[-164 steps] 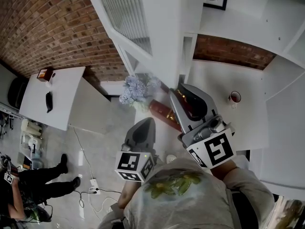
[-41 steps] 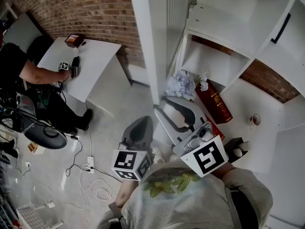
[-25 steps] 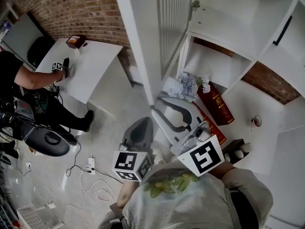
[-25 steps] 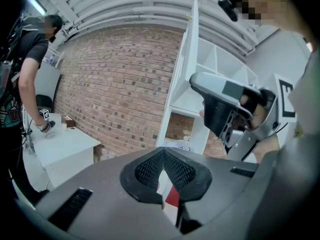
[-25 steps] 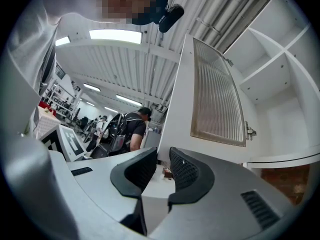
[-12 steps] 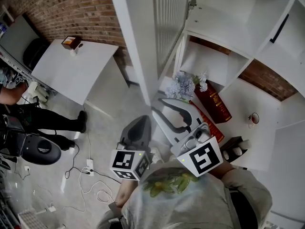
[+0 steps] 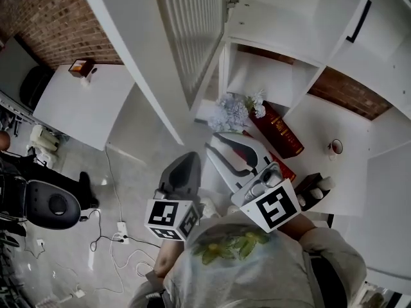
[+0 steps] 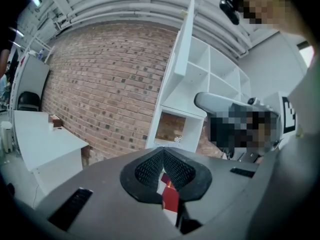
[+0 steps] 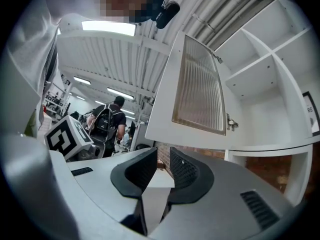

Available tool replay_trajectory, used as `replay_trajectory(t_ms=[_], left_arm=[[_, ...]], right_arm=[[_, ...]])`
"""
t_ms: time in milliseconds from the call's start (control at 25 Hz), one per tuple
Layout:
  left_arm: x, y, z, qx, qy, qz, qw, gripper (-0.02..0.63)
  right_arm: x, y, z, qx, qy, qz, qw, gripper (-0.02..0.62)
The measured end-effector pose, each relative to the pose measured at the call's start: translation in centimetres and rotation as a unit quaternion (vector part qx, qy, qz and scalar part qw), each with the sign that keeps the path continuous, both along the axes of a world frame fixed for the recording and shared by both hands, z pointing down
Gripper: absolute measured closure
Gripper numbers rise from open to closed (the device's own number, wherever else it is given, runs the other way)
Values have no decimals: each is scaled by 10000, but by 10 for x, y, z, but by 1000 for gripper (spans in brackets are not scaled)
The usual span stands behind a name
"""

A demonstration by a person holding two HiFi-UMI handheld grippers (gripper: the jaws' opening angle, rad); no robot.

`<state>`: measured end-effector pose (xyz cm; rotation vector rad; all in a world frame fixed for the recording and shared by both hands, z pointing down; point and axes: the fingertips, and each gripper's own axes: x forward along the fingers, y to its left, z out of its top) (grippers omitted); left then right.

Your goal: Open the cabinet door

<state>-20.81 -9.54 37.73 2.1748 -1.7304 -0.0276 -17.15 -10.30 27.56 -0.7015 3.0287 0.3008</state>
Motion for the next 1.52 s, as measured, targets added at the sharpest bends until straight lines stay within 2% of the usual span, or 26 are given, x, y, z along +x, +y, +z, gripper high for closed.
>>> replay_trajectory(t_ms=[400, 1040, 1520], left_arm=[[27, -12, -9, 204, 4, 421, 9989, 595], [72, -22, -9, 179, 156, 1150, 9931, 595], [86, -27, -9, 203, 170, 1335, 9907, 595]], right_arm=[[26, -7, 9, -222, 61, 321, 9992, 538], [66, -10, 17, -381, 167, 954, 9946, 571], [81, -15, 25, -572, 91, 1105, 9922, 572]])
